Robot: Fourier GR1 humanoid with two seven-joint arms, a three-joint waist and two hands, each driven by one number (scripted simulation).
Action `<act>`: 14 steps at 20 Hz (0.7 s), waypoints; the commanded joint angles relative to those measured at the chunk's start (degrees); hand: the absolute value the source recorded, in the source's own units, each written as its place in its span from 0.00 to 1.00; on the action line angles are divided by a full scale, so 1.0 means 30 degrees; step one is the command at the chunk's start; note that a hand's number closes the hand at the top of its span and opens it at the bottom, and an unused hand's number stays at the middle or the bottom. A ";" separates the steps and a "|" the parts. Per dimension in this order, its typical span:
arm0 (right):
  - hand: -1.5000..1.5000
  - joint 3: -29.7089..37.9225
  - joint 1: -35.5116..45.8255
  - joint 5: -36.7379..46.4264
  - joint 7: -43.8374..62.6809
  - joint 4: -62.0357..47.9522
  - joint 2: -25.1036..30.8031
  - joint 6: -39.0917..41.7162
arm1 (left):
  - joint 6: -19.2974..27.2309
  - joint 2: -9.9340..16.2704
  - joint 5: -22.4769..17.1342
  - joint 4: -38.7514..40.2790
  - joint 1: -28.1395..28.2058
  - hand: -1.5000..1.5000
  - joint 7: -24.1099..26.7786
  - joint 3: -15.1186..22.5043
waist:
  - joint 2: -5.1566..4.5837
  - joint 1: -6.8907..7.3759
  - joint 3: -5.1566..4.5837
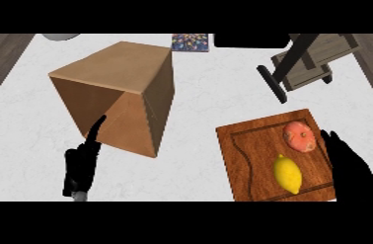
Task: Pick the lemon from the cutting board and place it in the tiered basket
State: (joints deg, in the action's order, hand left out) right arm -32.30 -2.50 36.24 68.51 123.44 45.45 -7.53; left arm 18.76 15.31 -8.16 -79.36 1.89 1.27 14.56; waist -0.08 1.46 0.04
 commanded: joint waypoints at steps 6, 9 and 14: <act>0.00 -0.1022 0.2505 0.0404 0.4052 -0.2866 -0.3740 0.3553 | -0.0091 0.0144 0.0124 -0.0097 -0.0175 0.50 -0.0895 -0.0350 | -0.0030 -0.0177 -0.0045; 0.00 -0.0953 0.2269 0.0060 0.4728 -0.3267 -0.3993 0.4649 | 0.0590 -0.0710 0.0499 -0.0016 0.0369 0.50 -0.0437 0.0112 | -0.0029 -0.0201 -0.0063; 0.00 -0.0273 0.2837 -0.0223 0.3897 -0.5075 -0.5040 0.4965 | 0.0113 -0.0463 0.0623 0.0534 0.1000 0.50 0.0444 -0.0045 | -0.0037 -0.0231 -0.0043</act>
State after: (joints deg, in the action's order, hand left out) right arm -33.67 3.63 36.18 69.84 112.43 34.00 2.59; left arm 19.64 14.19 -6.68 -80.03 3.08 1.47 14.08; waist 0.09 0.73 0.08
